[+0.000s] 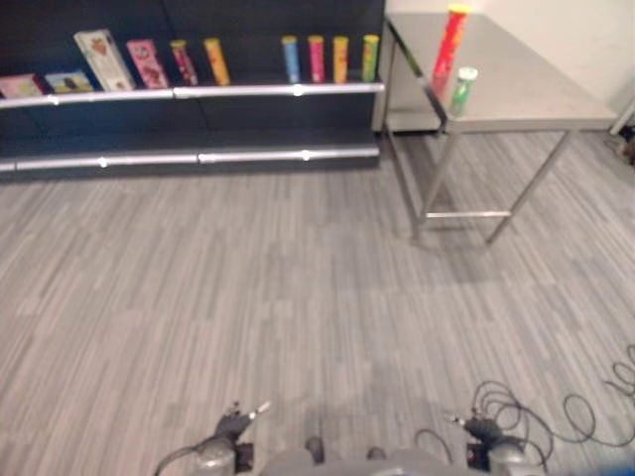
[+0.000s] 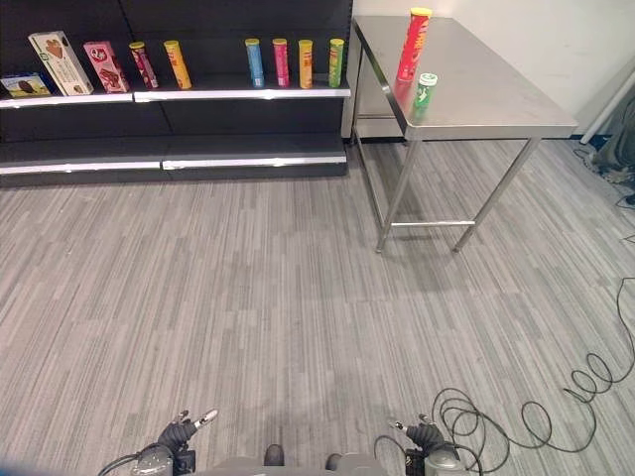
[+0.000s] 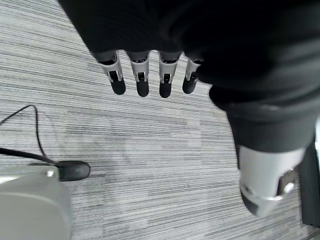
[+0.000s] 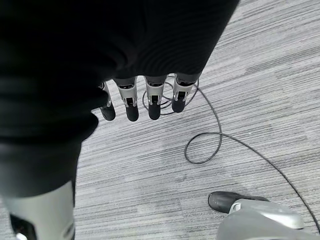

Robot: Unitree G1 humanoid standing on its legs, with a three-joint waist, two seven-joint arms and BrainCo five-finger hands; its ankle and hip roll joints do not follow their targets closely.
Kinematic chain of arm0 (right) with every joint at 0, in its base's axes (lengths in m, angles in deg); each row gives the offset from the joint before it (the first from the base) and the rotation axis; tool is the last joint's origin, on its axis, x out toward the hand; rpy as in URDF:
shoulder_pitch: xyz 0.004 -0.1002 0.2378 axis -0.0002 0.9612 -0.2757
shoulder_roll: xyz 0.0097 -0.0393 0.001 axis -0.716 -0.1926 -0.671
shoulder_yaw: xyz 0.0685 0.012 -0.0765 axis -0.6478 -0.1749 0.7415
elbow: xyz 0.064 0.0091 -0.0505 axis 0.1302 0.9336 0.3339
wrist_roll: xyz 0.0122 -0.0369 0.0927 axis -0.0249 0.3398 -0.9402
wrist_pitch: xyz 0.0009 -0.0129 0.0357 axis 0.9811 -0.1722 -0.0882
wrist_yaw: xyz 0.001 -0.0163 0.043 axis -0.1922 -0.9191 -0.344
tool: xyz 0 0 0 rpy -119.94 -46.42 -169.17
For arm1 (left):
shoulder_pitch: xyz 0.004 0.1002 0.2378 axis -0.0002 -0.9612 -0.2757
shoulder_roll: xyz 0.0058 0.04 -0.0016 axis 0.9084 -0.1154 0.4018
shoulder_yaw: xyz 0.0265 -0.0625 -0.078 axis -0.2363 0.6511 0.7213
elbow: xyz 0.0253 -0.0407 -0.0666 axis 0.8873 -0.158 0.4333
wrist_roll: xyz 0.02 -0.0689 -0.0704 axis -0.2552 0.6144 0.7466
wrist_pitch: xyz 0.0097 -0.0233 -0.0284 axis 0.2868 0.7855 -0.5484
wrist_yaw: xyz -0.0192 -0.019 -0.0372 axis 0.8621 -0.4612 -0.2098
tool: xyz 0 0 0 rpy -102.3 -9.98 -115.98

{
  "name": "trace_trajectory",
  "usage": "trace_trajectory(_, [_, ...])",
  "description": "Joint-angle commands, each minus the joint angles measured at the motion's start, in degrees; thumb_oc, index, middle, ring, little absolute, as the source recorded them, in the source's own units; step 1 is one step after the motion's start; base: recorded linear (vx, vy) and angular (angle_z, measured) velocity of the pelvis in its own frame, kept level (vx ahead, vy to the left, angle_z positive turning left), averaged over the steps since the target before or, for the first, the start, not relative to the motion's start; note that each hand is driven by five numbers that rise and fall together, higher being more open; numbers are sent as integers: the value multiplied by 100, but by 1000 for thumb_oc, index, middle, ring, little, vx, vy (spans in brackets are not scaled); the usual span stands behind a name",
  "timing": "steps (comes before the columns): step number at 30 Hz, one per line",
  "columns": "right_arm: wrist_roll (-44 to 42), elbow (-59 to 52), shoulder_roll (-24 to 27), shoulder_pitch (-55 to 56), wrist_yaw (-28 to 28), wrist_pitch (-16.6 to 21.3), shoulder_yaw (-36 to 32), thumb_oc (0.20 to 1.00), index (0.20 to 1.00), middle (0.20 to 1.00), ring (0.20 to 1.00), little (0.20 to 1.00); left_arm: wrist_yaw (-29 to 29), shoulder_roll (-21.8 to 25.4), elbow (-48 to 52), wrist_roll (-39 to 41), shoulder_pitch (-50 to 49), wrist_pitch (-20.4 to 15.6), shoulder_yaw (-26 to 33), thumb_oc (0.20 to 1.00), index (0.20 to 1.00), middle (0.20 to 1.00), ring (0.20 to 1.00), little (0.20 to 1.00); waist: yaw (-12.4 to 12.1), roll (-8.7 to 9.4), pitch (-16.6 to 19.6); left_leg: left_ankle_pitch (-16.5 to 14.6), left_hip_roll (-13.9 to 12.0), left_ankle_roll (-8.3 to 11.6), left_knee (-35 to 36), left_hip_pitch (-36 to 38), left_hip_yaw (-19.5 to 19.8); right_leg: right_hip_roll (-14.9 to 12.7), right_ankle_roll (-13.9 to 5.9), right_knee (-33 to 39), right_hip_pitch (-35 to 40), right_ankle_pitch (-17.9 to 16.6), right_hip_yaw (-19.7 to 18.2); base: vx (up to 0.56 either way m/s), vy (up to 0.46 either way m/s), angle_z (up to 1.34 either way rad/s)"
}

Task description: Put the goods on the table back onto the shelves and tidy them up.

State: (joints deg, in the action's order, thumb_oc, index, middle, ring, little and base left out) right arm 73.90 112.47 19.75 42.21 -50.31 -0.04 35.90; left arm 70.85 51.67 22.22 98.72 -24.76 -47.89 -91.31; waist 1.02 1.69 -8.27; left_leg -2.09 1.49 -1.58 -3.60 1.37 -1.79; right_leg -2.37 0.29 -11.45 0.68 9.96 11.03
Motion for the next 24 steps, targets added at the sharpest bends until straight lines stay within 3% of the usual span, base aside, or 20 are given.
trace_trajectory(1, [-88, -12, 127, -190, -20, 169, 39, 1000, 1000, 1000, 1000, 1000, -42, 171, 73, -52, 169, -178, -93, 1000, 1000, 1000, 1000, 1000, 88, 108, 95, -748, -528, 683, -268, 228, 276, -702, -878, 845, 654, -140, -33, 0, 0, 0])
trace_trajectory(24, [-35, 28, 78, -116, -9, 180, 102, 1000, 1000, 1000, 1000, 1000, -11, 66, -142, -21, 109, -138, -42, 1000, 1000, 1000, 1000, 1000, 141, 113, 140, -750, -553, 681, -233, 231, 219, -696, -870, 865, 619, -143, -68, -1, 0, 0])
